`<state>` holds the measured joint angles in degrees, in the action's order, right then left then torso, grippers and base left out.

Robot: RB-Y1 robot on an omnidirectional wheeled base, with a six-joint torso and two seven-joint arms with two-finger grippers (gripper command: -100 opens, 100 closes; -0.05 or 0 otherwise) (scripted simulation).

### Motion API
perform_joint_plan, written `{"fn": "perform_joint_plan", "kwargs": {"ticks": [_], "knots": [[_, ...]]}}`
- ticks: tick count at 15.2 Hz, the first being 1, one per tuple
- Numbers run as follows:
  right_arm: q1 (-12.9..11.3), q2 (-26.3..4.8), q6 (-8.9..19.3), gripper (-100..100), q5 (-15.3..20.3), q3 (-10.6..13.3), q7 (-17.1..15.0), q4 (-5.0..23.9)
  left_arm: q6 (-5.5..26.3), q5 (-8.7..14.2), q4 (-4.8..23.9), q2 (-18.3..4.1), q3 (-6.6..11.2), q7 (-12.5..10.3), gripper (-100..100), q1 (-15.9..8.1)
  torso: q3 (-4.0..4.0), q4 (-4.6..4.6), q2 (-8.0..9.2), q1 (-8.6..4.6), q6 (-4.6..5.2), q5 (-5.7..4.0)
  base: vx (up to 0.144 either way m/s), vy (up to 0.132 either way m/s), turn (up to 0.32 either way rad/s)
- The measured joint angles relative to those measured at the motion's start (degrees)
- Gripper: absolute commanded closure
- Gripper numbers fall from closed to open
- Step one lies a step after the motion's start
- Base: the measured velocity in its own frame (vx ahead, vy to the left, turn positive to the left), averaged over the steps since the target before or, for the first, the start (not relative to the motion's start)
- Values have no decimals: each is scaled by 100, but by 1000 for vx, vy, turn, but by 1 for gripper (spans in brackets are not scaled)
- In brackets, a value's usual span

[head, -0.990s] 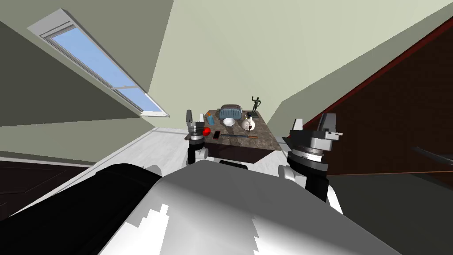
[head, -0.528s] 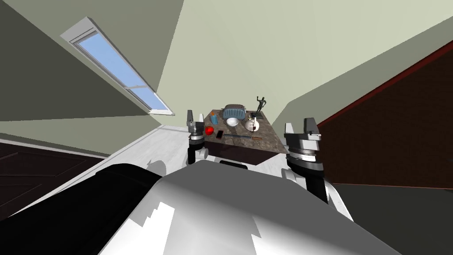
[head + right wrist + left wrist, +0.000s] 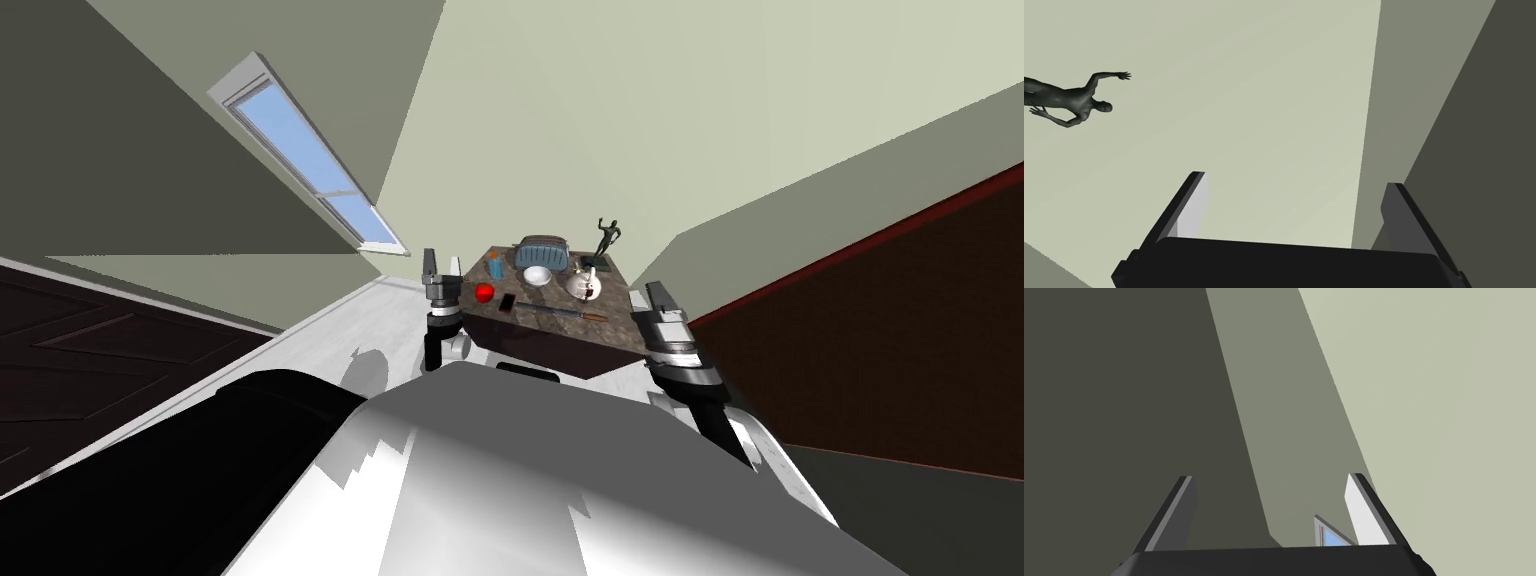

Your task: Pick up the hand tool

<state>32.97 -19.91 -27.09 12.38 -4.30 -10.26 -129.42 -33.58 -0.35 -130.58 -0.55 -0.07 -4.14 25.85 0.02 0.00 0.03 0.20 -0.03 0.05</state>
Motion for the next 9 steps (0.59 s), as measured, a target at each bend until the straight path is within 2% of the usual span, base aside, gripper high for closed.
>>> {"fn": "perform_joint_plan", "kwargs": {"ticks": [3, 5, 7, 9], "knots": [[71, -381, 45, -100, 219, 32, -4, 147, 0, 0, 0, 0, 0, 0, 0, 0, 0, 0, 0, 5, 1, 1, -4, 67, 194], [190, -640, -34, -100, 355, 5, -5, 316, 0, 0, 0, 0, 0, 0, 0, 0, 0, 0, 0, 5, 1, 2, -3, 51, 99], [166, -854, -44, -100, 463, 19, -10, 469, 0, 0, 0, 0, 0, 0, 0, 0, 0, 0, 0, -2, 0, -1, -4, 49, 142], [292, -1091, -39, -100, 621, 27, -4, 539, 0, 0, 0, 0, 0, 0, 0, 0, 0, 0, 0, 4, -1, 1, 0, 70, 211]]}}
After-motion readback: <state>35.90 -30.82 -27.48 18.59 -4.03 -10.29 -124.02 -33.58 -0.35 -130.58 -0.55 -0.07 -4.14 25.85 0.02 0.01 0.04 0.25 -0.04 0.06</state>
